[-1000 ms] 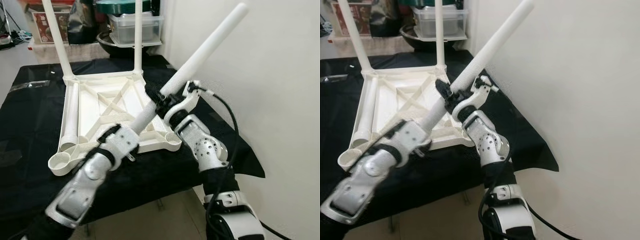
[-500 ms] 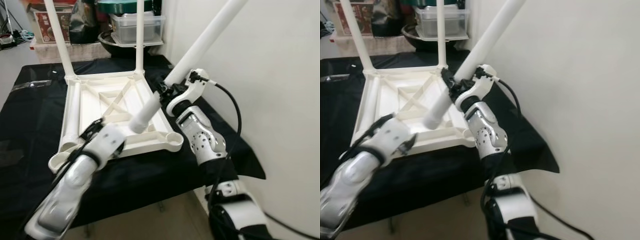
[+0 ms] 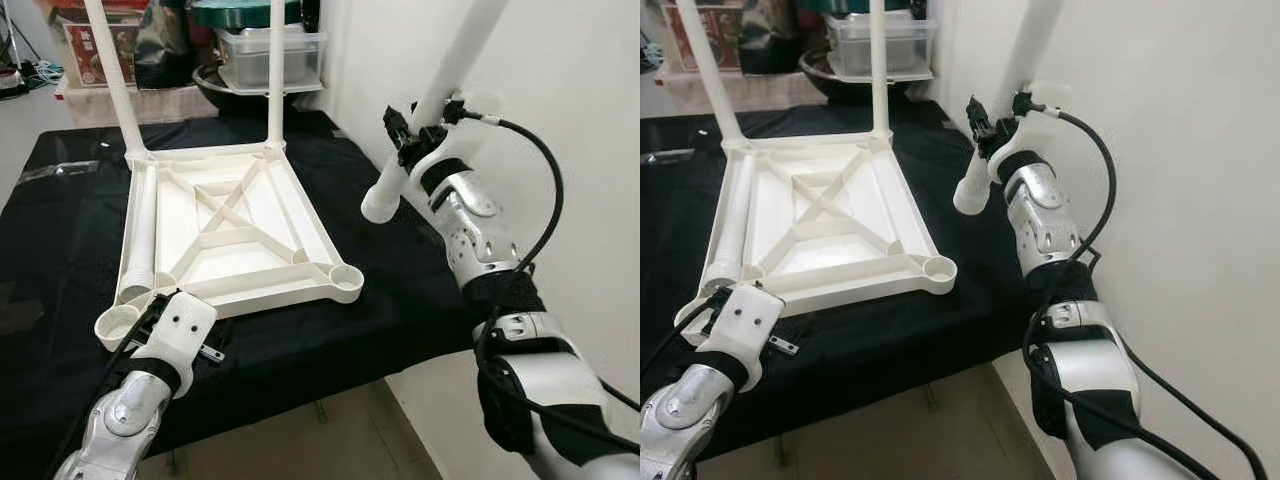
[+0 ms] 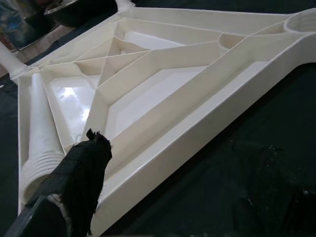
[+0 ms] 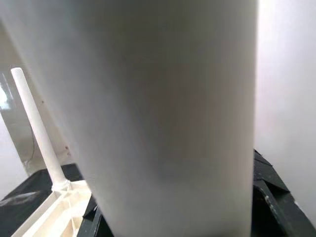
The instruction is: Building children table
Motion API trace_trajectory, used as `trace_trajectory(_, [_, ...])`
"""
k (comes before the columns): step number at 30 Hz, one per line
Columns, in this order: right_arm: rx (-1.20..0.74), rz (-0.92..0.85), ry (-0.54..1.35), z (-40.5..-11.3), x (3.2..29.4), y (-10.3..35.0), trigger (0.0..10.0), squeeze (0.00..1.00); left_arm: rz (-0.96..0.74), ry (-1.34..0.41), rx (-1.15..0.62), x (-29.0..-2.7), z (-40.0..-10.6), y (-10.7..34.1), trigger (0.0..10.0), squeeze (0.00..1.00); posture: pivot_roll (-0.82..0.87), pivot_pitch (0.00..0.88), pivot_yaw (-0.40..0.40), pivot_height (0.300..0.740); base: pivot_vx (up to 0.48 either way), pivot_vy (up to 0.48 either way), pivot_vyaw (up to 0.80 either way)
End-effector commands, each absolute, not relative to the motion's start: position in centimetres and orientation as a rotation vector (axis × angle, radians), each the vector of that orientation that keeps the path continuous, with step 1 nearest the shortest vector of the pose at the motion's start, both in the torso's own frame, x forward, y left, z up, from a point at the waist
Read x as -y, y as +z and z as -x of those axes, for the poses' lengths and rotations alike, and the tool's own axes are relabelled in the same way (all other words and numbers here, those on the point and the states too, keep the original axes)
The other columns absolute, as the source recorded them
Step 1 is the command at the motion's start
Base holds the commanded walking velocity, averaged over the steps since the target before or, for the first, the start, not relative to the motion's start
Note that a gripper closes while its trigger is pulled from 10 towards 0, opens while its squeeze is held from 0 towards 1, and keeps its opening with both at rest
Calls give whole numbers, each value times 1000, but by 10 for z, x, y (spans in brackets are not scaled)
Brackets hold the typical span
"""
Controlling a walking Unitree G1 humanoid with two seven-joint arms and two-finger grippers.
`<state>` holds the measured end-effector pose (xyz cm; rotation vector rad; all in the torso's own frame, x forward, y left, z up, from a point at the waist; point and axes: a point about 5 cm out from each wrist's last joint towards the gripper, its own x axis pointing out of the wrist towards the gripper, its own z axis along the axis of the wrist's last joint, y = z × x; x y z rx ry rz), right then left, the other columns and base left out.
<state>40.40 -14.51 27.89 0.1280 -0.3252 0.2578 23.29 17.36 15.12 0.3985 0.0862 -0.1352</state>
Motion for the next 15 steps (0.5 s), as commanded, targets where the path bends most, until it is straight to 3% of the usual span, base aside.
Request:
trace_trajectory(1, [287, -223, 266, -405, 144, 274, 10000, 0, -367, -152, -73, -170, -233, 155, 10000, 0, 89, 0, -72, 740, 0, 0, 0])
trace_trajectory(4, [237, -341, 284, -407, 141, 268, 10000, 0, -337, -162, -59, -169, -232, 158, 10000, 0, 79, 0, -65, 740, 0, 0, 0])
trace_trajectory(15, [224, -347, 262, -410, 142, 265, 10000, 0, -307, -181, -27, -169, -231, 166, 10000, 0, 77, 0, -58, 740, 0, 0, 0])
